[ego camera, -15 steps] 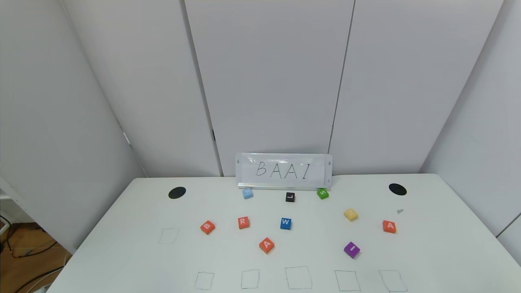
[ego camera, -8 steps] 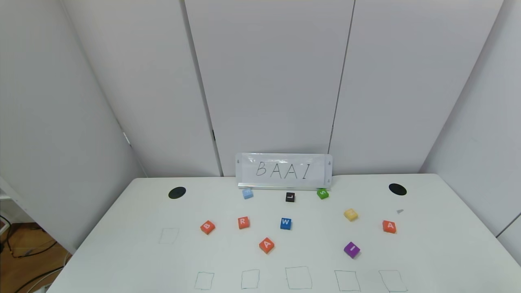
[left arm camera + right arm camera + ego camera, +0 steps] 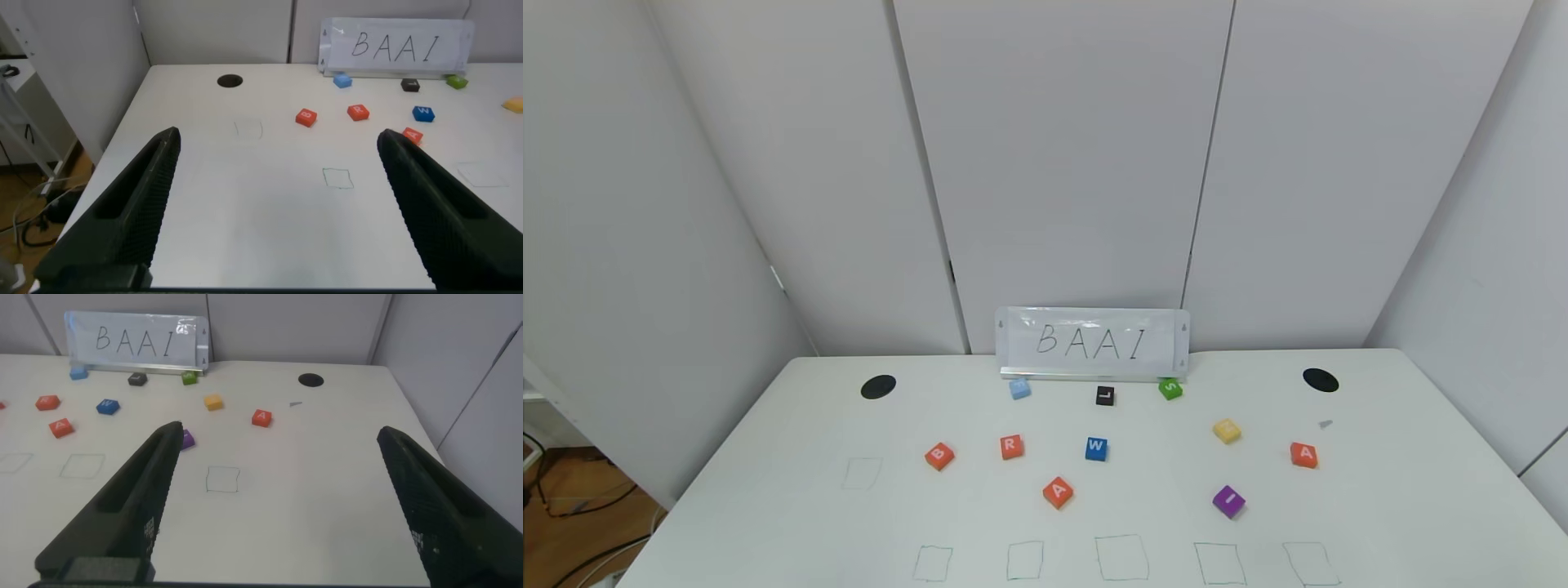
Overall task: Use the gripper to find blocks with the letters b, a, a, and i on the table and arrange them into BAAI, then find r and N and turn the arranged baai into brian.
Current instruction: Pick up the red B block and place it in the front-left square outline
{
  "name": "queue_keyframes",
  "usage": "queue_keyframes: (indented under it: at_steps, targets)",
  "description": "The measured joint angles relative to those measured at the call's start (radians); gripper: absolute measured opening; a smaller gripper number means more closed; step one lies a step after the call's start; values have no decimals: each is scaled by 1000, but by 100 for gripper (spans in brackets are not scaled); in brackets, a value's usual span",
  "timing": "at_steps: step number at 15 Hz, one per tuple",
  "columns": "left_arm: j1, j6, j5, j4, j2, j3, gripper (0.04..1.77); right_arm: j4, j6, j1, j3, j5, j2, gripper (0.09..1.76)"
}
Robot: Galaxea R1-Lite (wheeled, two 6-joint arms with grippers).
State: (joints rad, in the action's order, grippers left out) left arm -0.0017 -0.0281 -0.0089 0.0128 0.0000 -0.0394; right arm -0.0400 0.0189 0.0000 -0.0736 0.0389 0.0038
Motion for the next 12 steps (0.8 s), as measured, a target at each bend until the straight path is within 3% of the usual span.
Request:
queue_keyframes:
  at_steps: [6,12]
  targets:
    - [0,2,-56,186,36,-260,172,-149,0,0,-217,1,40,171]
    - [-1,5,-62,189,250,-479,172,-161,0,4,-422,-2,235,171]
